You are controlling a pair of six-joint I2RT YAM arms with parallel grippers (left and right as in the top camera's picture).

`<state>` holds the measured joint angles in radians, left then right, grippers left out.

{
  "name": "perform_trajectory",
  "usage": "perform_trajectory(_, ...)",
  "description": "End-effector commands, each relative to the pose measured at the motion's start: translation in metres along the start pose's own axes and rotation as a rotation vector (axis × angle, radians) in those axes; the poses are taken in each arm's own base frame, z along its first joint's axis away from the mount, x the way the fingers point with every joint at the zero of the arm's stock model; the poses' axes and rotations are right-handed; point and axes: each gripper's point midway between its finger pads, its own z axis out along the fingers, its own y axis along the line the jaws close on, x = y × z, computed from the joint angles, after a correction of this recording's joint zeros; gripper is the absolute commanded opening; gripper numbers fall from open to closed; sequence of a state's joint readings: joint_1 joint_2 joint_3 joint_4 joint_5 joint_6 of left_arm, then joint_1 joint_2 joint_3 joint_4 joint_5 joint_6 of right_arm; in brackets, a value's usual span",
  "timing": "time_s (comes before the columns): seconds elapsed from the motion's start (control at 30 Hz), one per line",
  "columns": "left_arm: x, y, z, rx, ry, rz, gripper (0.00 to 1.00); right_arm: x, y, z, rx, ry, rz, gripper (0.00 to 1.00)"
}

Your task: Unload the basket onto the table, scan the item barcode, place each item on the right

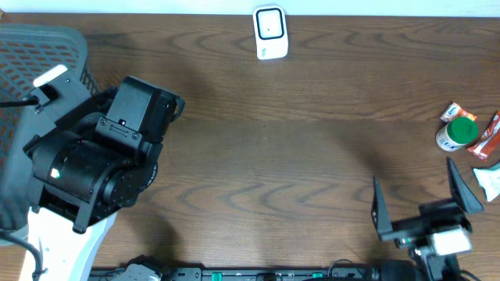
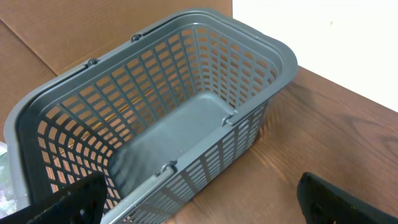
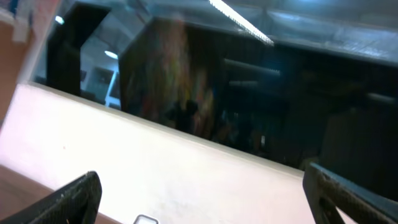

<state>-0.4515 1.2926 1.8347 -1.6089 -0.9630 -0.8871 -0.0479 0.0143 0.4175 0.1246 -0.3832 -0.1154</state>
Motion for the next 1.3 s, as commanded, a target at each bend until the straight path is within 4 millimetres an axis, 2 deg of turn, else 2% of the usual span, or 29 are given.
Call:
perform_trajectory(0.0,0.000,0.006,0.000,-0.019,0.004,0.010,0.98,0.032,-0.005,0.000,0.049,0.057,0.035,0.99)
perform_trajectory(0.03,0.000,0.006,0.000,-0.019,0.004,0.010,0.98,0.055,-0.005,-0.001,0.060,0.103,0.050,0.99)
perform_trajectory(0.07,0.000,0.006,0.000,-0.019,0.004,0.009,0.98,0.066,-0.005,-0.002,0.068,0.125,0.057,0.99)
perform_trajectory(0.1,0.000,0.006,0.000,-0.019,0.004,0.010,0.98,0.090,-0.003,-0.004,0.069,0.173,0.072,0.99)
perform_trajectory(0.3,0.000,0.006,0.000,-0.019,0.004,0.010,0.98,0.147,-0.001,-0.014,0.106,0.290,0.104,0.99)
perform_trajectory(0.4,0.000,0.006,0.000,-0.019,0.004,0.010,0.98,0.166,-0.001,-0.019,0.128,0.330,0.118,0.99)
perform_trajectory(0.57,0.000,0.006,0.000,-0.019,0.004,0.010,0.98,0.188,-0.004,-0.027,0.181,0.383,0.196,0.99)
perform_trajectory(0.73,0.000,0.006,0.000,-0.019,0.004,0.010,0.98,0.208,0.002,-0.034,0.175,0.441,0.211,0.99)
perform_trajectory(0.9,0.000,0.006,0.000,-0.019,0.004,0.010,0.98,0.239,0.012,-0.051,0.167,0.582,0.262,0.99)
perform_trajectory(1.27,0.000,0.006,0.000,-0.019,0.004,0.010,0.98,0.238,0.012,-0.051,0.179,0.579,0.302,0.99)
